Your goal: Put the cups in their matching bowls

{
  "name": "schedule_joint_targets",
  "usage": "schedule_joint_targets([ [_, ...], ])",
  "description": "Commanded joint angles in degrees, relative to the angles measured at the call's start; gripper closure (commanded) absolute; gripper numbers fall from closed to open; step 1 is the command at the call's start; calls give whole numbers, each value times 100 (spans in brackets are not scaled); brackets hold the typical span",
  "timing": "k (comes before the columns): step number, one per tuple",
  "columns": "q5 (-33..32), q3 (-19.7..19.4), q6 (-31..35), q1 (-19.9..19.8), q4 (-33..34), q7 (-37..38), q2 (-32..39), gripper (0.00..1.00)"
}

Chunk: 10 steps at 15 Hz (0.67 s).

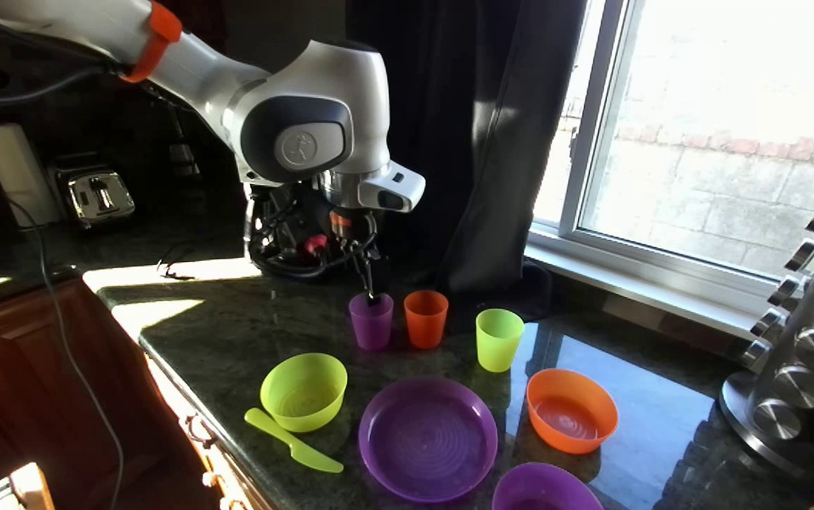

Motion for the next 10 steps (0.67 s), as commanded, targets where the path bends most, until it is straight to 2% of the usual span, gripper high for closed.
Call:
schedule_joint_targets([
  [1,91,-44,47,-65,144,116,280,0],
  [10,110,-121,104,-142,179,160,627,0],
])
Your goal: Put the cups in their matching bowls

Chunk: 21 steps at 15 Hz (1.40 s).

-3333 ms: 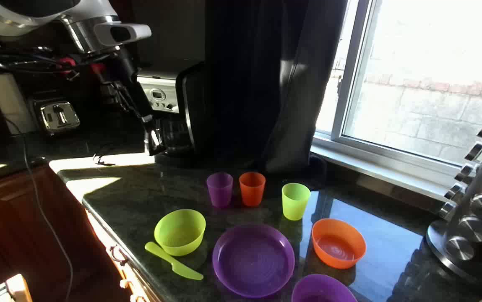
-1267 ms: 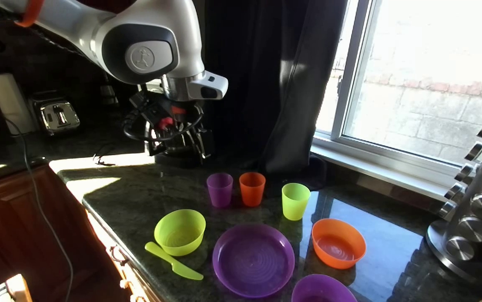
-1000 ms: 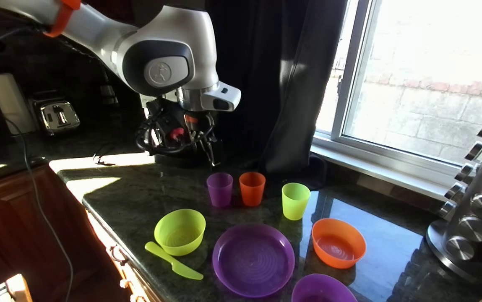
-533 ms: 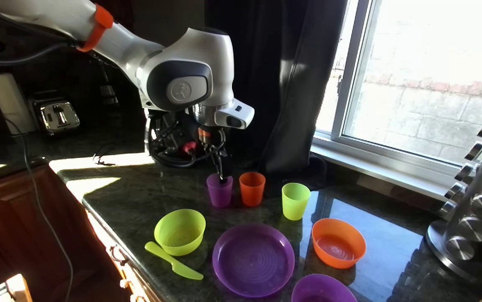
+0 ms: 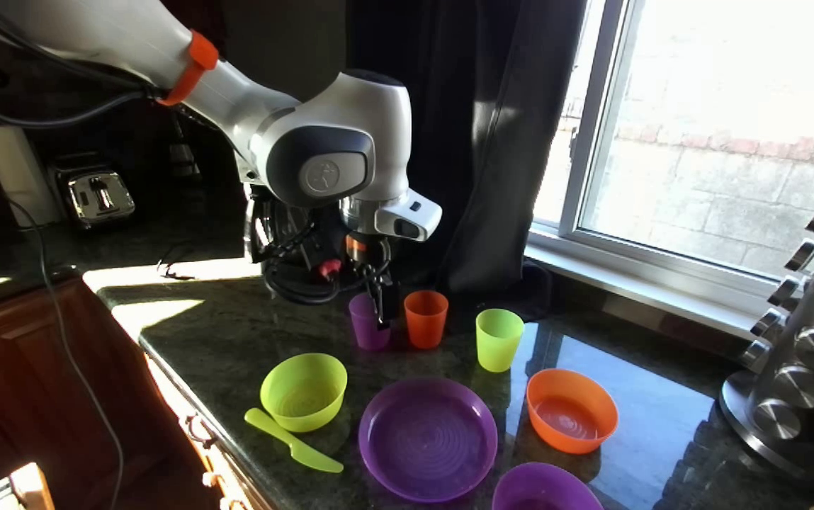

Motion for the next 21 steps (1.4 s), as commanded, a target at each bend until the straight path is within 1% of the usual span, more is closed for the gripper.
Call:
schedule_joint_targets([
  [1,110,-4,107,-8,73,77,224,0],
  [7,109,1,101,1,188,118,479,0],
  [8,130,4,88,0,206,93,517,7],
  [9,122,4,88,1,226,103,558,26],
  [10,128,6,83,2,250,102,595,31],
  [11,129,8,79,4,272,101,628,31],
  [13,127,8,77,5,306,103,676,46],
  [14,133,10,73,4,320,96,694,56],
  [16,133,15,71,10,335,96,720,69],
  [19,152,32,40,15,362,66,727,93],
  [20,181,42,14,14,373,36,724,99],
  [21,197,52,5,17,375,22,714,100],
])
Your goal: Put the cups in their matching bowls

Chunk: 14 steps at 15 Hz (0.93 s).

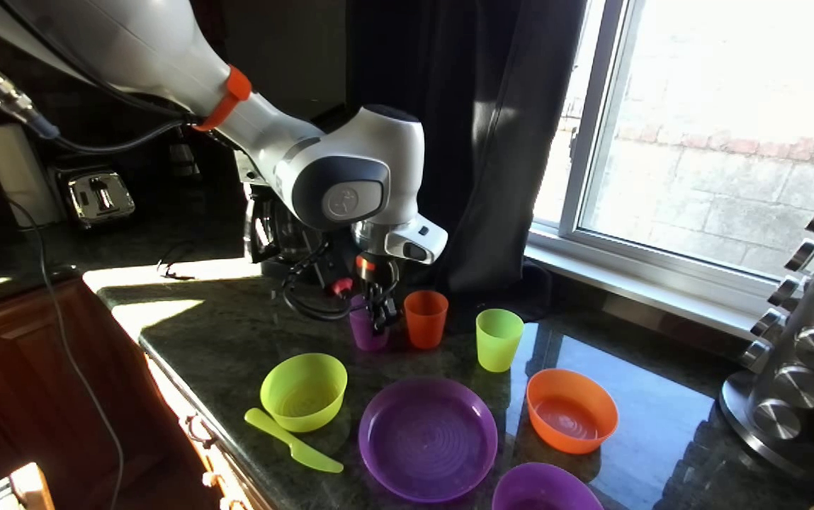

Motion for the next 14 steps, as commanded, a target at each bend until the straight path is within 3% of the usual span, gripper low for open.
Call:
schedule_joint_targets([
  [1,164,44,1,17,57,-20,36,100],
  [8,413,90,-273,-53,77,-574,-218,99],
  [14,460,-169,-996,-307,-188,-1559,-1073,99],
])
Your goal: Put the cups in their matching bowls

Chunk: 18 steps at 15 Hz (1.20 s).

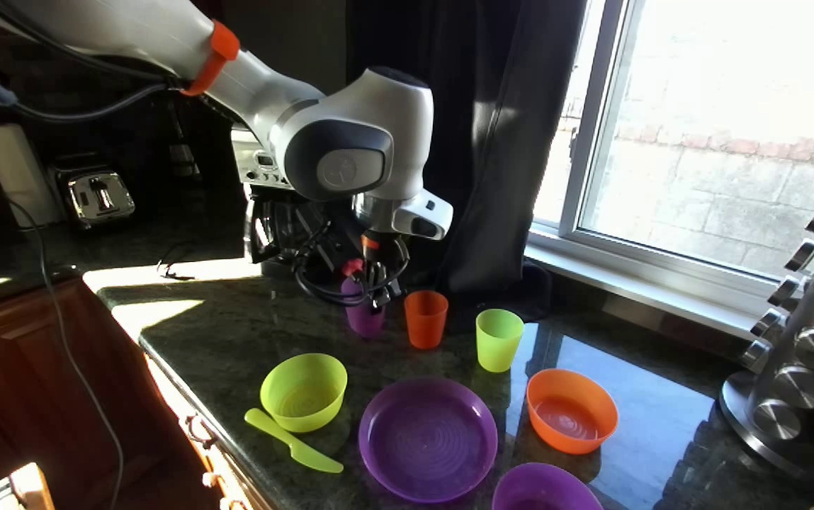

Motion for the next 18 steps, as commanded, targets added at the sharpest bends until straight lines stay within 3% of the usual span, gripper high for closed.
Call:
schedule_joint_targets([
  [1,38,-224,-614,-210,-302,-591,-779,99],
  [8,-282,-1038,-1194,-888,-661,-313,-1886,99],
  [9,-196,-919,-1131,-712,-342,-423,-1492,96],
  [15,-207,-1069,-1143,-874,-531,-408,-1765,99],
  [18,-213,-1221,-980,-1085,-242,109,-1383,99],
])
